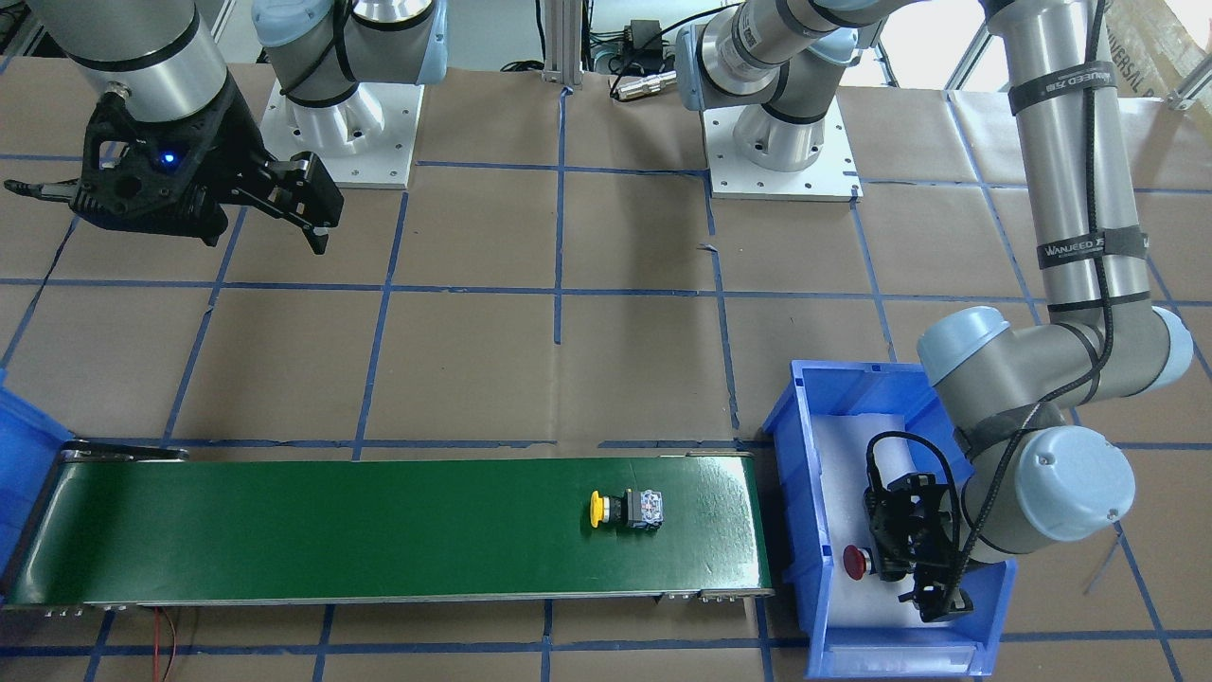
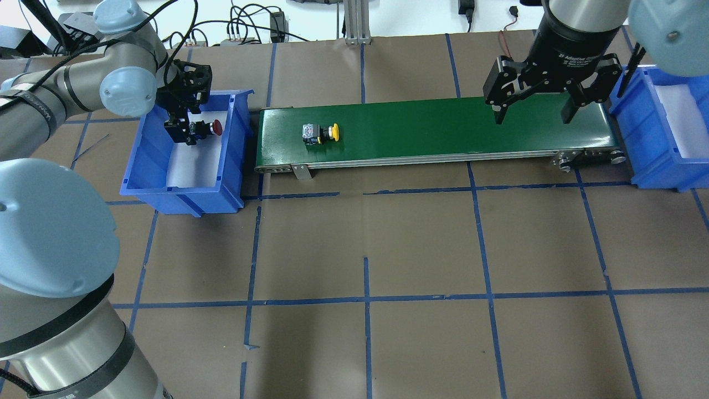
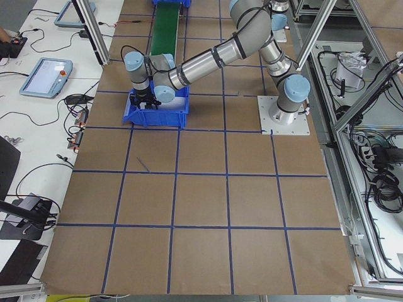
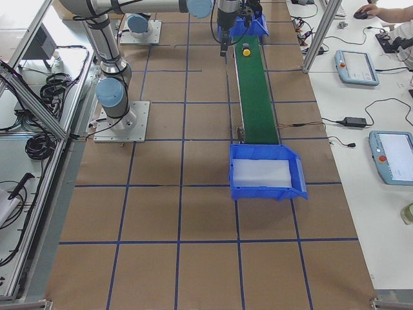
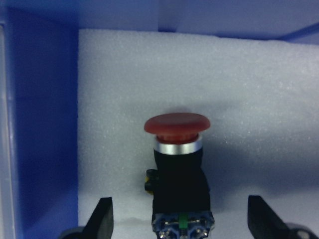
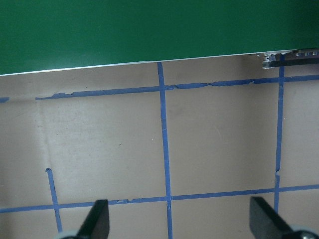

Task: Transport two buttons from left to right
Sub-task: 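Grasp the red-capped push button with the left gripper and lift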

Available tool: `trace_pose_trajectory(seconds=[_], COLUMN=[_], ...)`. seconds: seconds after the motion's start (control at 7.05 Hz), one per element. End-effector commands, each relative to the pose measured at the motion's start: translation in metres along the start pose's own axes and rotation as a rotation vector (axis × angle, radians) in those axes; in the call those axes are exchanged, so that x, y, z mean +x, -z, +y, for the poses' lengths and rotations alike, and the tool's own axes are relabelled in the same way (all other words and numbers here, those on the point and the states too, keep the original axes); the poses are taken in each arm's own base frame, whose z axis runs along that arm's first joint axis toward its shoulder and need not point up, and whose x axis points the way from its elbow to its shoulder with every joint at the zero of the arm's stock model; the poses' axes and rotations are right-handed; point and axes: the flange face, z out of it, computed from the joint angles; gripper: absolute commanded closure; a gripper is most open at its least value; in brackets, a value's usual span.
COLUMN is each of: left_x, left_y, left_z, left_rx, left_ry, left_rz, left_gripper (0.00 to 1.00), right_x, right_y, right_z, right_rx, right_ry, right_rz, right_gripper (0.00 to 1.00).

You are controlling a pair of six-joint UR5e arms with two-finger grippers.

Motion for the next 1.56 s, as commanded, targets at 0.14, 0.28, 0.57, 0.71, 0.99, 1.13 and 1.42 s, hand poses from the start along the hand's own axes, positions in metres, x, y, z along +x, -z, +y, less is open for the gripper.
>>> trace_pose_trajectory(seconds=[0.14,0.28,0.57,0.71,0.99,1.13,1.42], left_x=[-0.002,-0.003,0.002,0.015,0.06,0.075,0.076], left_y=[-0.002,0.004,0.039,0.074,0.149,0.162,0.15], left_z=[-0.001,0.0,-0.001,-0.005,-0.014,-0.015,-0.028], left_rx=[-0.001,-0.001,-0.008,-0.01,-0.006,-0.005,0.012], left_ry=[0.002,0.002,0.003,0.0,0.002,0.005,0.011], left_rz=[-0.001,-0.011,-0.044,-0.047,-0.018,0.014,0.033], left_gripper=[0.69,0.79,0.79,0.79,0.79,0.79,0.79], right_x=[0.0,0.0,0.0,0.0,0.0,0.0,0.0], right_y=[-0.002,-0.002,-0.001,-0.002,-0.002,-0.002,-0.004], right_z=[-0.001,-0.001,-0.001,-0.002,-0.002,-0.002,-0.003], right_rx=[-0.002,-0.002,0.0,-0.002,-0.002,0.003,0.001], right_ry=[0.006,0.006,0.005,0.005,0.005,0.005,0.006], right_rz=[0.0,0.0,0.0,0.0,0.0,0.0,0.0], right_gripper=[0.0,0.0,0.0,0.0,0.0,0.0,0.0])
